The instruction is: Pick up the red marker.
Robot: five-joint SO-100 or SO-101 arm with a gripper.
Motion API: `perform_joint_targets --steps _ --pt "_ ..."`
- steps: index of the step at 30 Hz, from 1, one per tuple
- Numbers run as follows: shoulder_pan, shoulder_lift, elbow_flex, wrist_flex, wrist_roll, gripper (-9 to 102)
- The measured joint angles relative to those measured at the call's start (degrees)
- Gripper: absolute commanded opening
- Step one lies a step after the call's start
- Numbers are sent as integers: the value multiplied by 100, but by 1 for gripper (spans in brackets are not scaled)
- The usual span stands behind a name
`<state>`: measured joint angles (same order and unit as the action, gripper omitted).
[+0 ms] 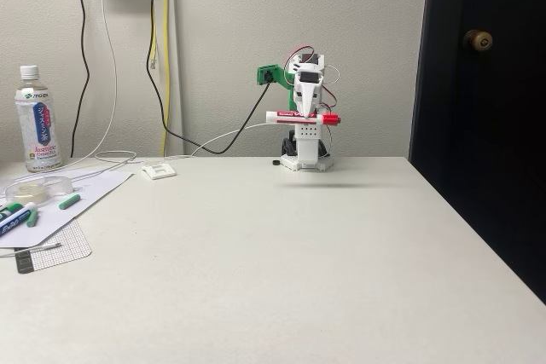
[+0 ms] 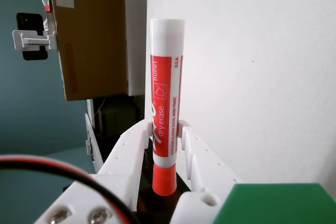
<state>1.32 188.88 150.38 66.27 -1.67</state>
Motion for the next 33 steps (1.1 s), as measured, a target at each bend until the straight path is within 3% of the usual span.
perform_joint_targets --steps 33 --pt "0 -53 114 -79 35 0"
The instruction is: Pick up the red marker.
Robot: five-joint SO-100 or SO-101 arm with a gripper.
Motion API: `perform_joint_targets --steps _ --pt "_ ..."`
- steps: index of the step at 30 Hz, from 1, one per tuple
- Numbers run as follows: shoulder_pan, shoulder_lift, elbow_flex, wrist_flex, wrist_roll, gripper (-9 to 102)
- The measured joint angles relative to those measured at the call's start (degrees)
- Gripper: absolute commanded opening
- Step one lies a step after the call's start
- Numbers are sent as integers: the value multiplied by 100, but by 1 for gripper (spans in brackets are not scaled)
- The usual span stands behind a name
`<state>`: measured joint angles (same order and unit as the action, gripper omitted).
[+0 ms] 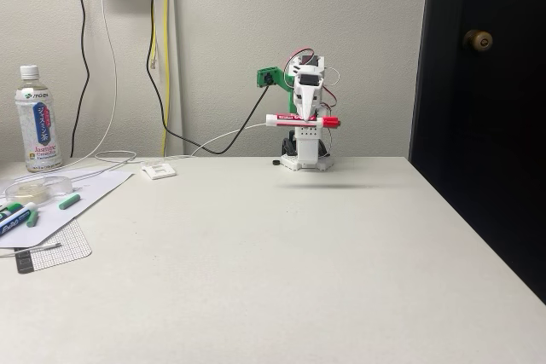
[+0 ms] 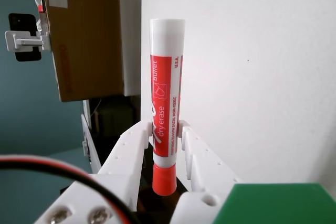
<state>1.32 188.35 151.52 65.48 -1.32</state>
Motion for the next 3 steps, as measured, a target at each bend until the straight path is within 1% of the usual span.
perform_joint_targets --steps 3 --pt "0 0 0 -18 0 0"
